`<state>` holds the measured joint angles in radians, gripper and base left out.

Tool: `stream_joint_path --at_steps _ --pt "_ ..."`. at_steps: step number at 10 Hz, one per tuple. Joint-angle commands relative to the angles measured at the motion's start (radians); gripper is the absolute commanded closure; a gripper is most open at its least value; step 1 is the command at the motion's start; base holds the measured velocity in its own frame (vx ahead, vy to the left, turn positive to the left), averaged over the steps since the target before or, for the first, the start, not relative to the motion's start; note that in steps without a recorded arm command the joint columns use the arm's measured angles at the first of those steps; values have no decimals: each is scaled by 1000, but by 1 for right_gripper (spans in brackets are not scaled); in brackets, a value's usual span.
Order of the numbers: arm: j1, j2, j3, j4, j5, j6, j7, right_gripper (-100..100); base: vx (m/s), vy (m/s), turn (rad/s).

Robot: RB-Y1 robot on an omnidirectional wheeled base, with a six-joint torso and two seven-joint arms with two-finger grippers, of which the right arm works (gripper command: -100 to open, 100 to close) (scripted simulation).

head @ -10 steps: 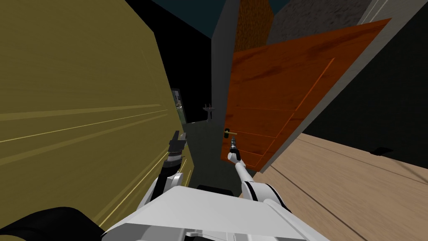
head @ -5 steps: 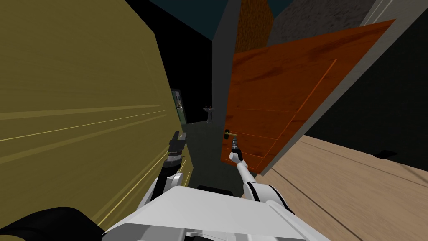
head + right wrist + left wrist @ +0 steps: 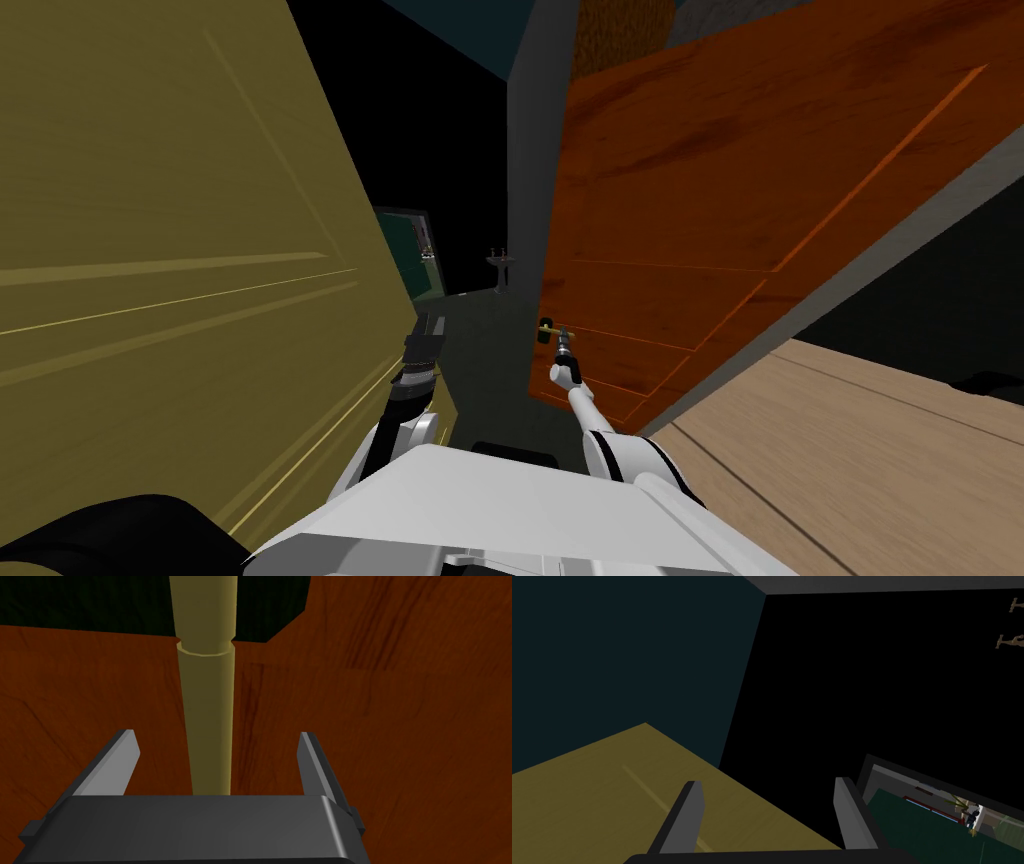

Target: Push the door open

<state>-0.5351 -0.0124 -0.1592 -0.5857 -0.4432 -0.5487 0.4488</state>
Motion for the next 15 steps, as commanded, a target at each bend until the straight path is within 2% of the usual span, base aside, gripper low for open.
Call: stream_joint_path --at_steps 1,2,3,8,9,13,14,15 --pt "11 29 -3 -21 -1 8 4 -100 191 30 34" --pt "14 17 -2 -24 0 8 2 -100 79 18 6" --pt "14 17 -2 -24 0 8 2 100 -9 -1 -5" --pt "14 17 -2 -24 0 8 2 100 -16 -3 4" --pt "9 -10 -26 -16 -19 -2 30 100 133 48 -19" --pt "9 -10 -26 -16 -19 -2 30 100 78 -1 -9" --pt "4 -19 -49 -11 -35 -14 56 100 129 8 -55" --pt "4 -19 -49 -11 -35 -14 56 100 136 22 -31"
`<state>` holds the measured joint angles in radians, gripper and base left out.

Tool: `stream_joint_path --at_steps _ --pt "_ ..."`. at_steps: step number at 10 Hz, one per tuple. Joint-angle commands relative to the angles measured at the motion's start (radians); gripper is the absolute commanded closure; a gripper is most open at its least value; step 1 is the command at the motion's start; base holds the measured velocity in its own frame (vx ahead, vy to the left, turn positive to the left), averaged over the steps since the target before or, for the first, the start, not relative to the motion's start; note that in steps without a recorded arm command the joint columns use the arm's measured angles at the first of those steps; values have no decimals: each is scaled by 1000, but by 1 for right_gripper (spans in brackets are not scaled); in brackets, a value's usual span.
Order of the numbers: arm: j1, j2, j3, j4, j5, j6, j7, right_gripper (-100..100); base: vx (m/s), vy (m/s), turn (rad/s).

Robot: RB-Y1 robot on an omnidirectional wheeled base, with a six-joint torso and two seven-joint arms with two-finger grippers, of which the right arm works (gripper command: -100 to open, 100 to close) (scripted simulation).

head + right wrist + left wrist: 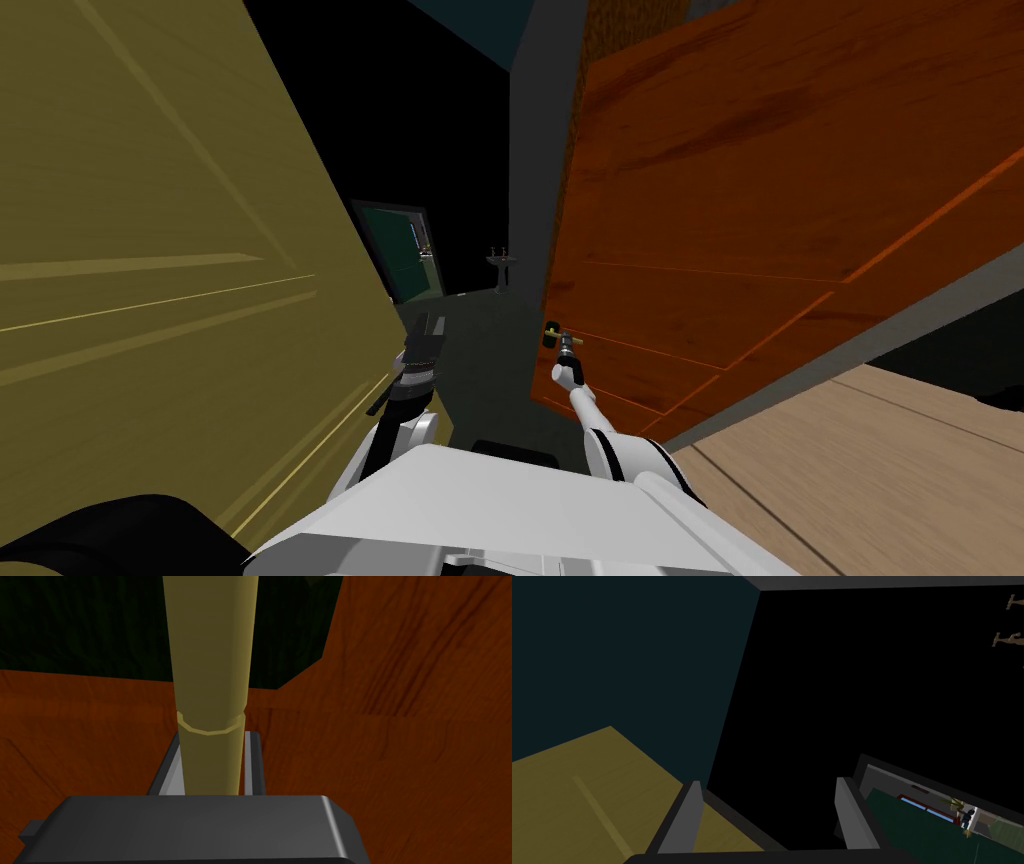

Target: Push the door open

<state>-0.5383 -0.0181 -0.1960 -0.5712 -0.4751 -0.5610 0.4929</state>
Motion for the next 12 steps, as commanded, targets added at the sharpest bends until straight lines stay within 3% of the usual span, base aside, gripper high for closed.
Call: stream_joint_path --at_steps 1,5,8,9,10,12 --pt "2 -11 -30 -21 -17 -11 33 100 166 15 -64" --pt "-3 -1 -49 -17 -30 -20 54 100 128 14 -29" --pt "-13 57 -88 -8 -59 -40 99 100 151 54 -77" --pt "-12 48 -80 1 -55 -38 87 100 55 34 -30" --pt "-14 15 -101 0 -71 -52 111 100 103 -25 16" --pt "-15 5 -110 0 -79 -58 121 100 140 -15 5"
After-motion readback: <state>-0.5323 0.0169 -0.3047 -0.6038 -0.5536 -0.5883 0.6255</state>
